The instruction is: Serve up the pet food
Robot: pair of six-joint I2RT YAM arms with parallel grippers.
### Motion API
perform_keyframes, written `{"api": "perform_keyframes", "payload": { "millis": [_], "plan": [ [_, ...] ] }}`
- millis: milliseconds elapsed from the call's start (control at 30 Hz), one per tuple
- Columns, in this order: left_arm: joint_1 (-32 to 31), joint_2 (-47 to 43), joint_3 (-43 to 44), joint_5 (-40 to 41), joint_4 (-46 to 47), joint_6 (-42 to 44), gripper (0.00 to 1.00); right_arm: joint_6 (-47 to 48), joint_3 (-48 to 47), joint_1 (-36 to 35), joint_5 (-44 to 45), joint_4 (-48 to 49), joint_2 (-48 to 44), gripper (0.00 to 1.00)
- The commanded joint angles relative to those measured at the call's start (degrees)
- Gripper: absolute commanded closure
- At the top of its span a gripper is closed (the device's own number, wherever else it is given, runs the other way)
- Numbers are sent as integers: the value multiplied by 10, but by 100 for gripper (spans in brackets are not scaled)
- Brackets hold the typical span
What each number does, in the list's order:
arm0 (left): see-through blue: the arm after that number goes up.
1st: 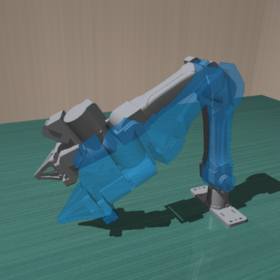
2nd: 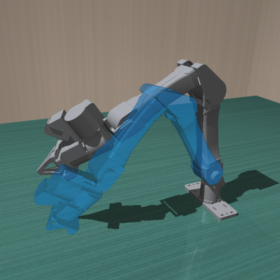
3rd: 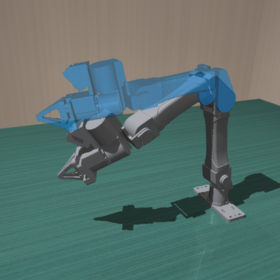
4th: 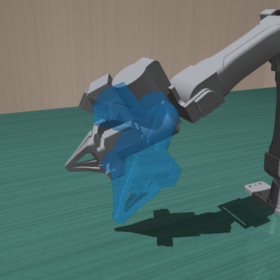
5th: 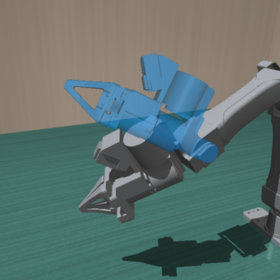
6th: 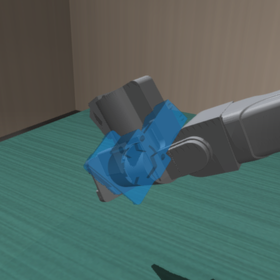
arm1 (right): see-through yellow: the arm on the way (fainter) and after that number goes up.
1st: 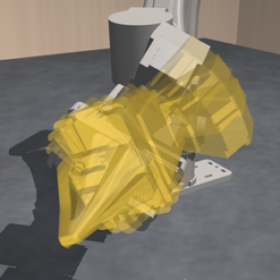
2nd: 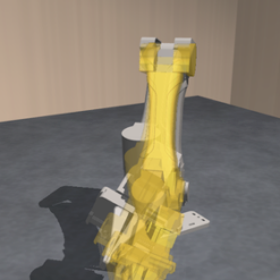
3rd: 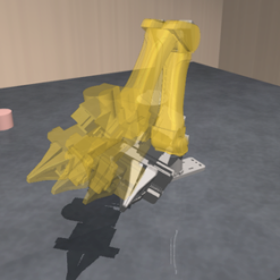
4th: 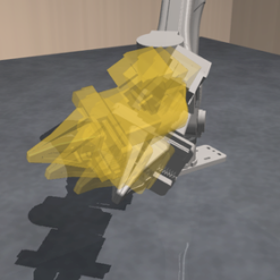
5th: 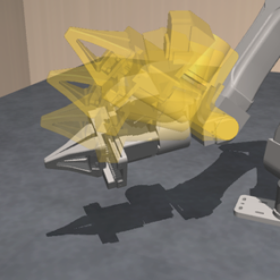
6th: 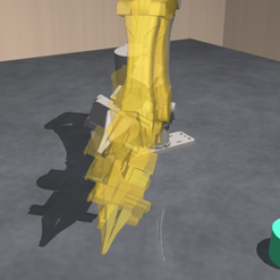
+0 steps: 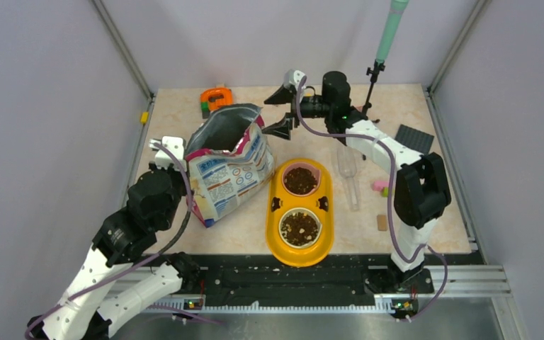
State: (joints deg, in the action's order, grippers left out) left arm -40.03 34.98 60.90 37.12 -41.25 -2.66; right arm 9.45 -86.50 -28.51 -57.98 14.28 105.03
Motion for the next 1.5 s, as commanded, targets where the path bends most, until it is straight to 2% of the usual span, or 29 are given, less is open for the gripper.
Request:
{"api": "perform_keyframes", "payload": {
  "millis": [0, 200, 333, 367, 400, 467, 500, 567, 733, 867, 1000, 1133, 1267, 1367, 1400, 1467],
  "plan": [
    [3, -18, 23, 34, 114, -21, 100, 52, -57, -23, -37, 74, 20, 1],
    [4, -25, 22, 37, 106, -19, 100, -23, -103, -28, -108, 122, 56, 1],
    [4, -22, 22, 37, 108, -14, 100, 27, -139, -39, -92, 33, 74, 3],
    [4, -22, 21, 37, 108, -12, 100, 21, -140, -39, -96, 36, 77, 8],
    [4, -21, 20, 37, 108, -11, 100, 8, -139, -39, -100, 50, 78, 16],
    [4, -21, 16, 38, 108, -10, 100, -41, -129, -39, -95, 99, 75, 47],
    [4, -22, 13, 40, 108, -11, 100, -56, -130, -39, -94, 106, 77, 57],
    [4, -22, 8, 44, 111, -9, 100, -49, -149, -38, -86, 70, 81, 100],
    [5, 8, 5, 56, 110, 14, 100, -2, -141, -32, 19, 0, 41, 100],
    [31, 33, 26, 44, 121, 62, 100, -26, -124, -15, 93, 1, 2, 100],
    [94, 40, 53, 10, 127, 106, 100, -31, -60, 5, 184, 77, -46, 100],
    [134, 53, 61, 6, 118, 127, 100, -65, -21, 22, 293, 178, -54, 100],
    [168, 60, 66, -32, 125, 115, 100, -108, -8, 22, 307, 224, -47, 100],
    [181, 91, 113, -82, 72, 106, 100, -119, -12, 17, 293, 230, -44, 100],
    [182, 116, 137, -116, 38, 104, 85, -112, -14, 14, 292, 225, -44, 100],
    [184, 160, 200, -237, -37, 103, 54, -99, -21, 7, 290, 209, -44, 100]
  ]
}}
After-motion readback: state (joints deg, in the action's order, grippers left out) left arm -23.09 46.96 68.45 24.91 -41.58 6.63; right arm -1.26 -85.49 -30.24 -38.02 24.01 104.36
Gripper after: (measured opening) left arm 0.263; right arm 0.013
